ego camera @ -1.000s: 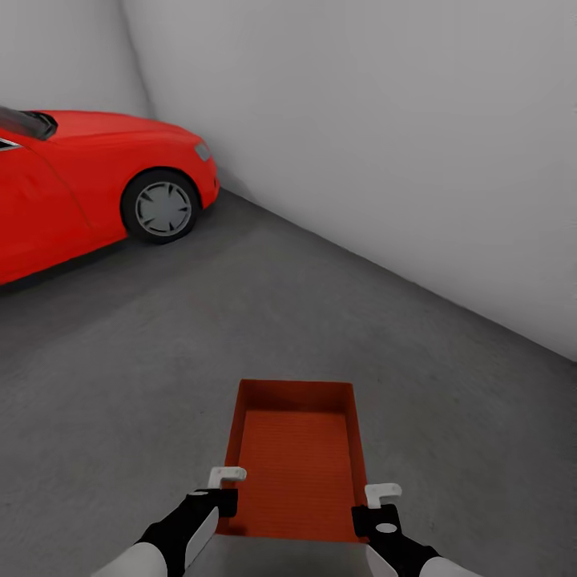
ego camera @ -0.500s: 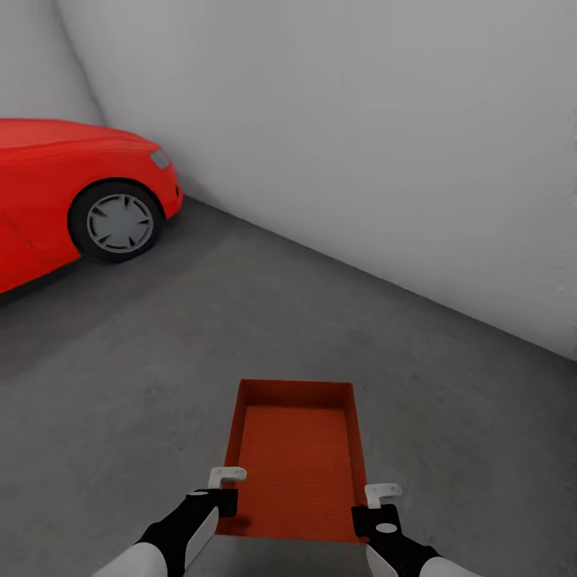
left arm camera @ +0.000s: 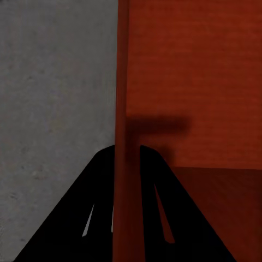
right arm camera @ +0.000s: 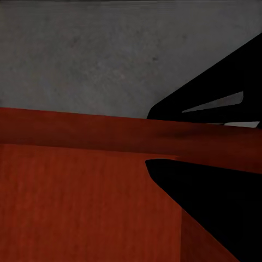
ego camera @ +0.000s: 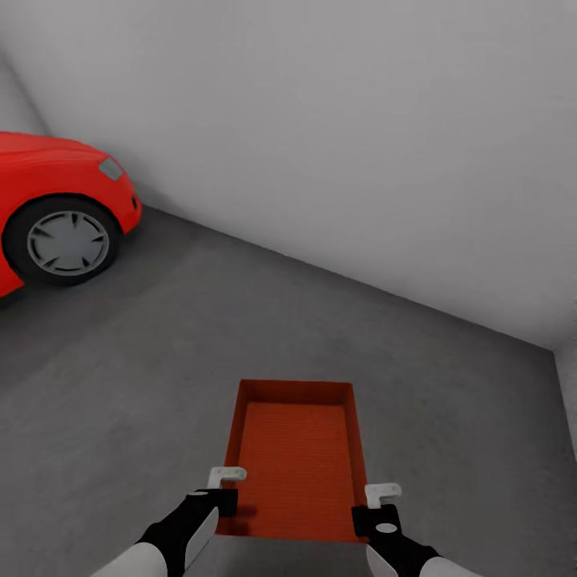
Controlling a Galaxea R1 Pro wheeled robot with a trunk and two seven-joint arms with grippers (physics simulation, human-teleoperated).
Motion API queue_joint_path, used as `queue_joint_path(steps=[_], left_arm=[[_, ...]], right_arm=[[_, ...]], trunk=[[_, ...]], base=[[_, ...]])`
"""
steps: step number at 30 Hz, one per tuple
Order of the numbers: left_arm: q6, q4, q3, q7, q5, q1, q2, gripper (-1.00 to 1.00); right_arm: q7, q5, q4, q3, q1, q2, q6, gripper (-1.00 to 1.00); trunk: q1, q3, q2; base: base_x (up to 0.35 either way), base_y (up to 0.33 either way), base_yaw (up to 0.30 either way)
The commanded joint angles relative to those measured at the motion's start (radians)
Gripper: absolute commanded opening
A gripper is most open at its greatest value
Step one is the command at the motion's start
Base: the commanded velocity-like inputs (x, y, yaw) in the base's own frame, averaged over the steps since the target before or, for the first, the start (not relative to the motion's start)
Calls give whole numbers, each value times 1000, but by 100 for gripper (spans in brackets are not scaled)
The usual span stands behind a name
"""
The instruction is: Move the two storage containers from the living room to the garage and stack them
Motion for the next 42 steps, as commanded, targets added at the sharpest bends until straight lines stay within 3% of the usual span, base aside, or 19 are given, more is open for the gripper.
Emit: queue_joint_path(steps=[1, 42], left_arm=[[4, -6, -44, 5, 10, 0, 2, -100], [2, -6, -44, 5, 10, 0, 2, -100]], right_arm=[[-3, -33, 0, 2, -1, -21, 7, -100], [-3, -33, 0, 2, -1, -21, 7, -100]], trunk=[[1, -2, -2], [1, -2, -2]], base=[[316, 2, -248], [316, 0, -248]])
